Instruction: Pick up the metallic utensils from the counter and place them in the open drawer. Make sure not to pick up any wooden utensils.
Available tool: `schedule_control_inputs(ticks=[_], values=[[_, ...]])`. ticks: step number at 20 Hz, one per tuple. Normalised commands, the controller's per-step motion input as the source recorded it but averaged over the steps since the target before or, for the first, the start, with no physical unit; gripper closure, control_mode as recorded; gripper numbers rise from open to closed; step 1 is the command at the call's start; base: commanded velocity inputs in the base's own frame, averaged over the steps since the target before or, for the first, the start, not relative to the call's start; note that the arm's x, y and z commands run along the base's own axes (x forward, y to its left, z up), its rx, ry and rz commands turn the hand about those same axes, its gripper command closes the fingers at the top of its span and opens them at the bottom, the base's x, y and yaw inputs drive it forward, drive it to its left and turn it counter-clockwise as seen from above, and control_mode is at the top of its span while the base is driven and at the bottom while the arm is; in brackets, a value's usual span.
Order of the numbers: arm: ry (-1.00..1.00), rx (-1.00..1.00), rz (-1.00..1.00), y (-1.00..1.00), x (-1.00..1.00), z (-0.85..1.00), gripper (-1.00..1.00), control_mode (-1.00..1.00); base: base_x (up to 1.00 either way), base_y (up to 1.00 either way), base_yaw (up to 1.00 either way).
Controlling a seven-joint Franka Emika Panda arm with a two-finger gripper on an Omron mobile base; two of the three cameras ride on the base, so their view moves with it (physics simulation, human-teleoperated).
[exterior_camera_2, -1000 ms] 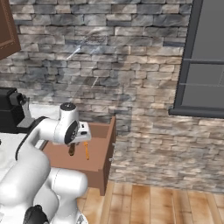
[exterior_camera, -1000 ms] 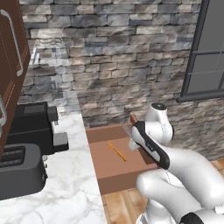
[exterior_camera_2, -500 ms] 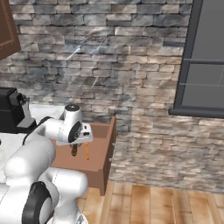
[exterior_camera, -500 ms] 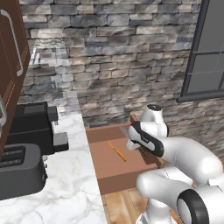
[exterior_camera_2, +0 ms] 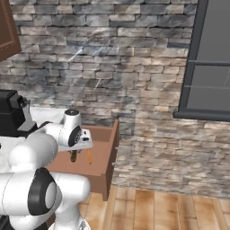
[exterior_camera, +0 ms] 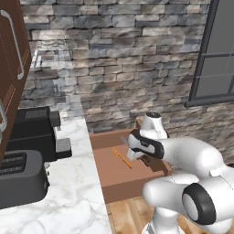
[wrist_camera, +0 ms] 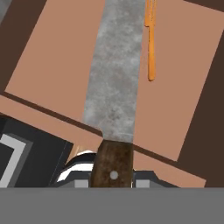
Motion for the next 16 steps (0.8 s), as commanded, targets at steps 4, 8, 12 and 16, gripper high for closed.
schedule_control_inputs(ticks=[4, 8, 12, 16], values=[[0.01, -0.03, 0.0, 0.23, 0.0, -0.17, 1.0, -1.0, 0.0, 0.0, 0.0], [0.02, 0.0, 0.0, 0.02, 0.03, -0.07, 1.0, -1.0, 0.0, 0.0, 0.0], [0.03, 0.0, 0.0, 0.0, 0.13, -0.06, 1.0, -1.0, 0.0, 0.0, 0.0], [0.03, 0.0, 0.0, 0.0, 0.18, -0.1, 1.0, -1.0, 0.0, 0.0, 0.0]])
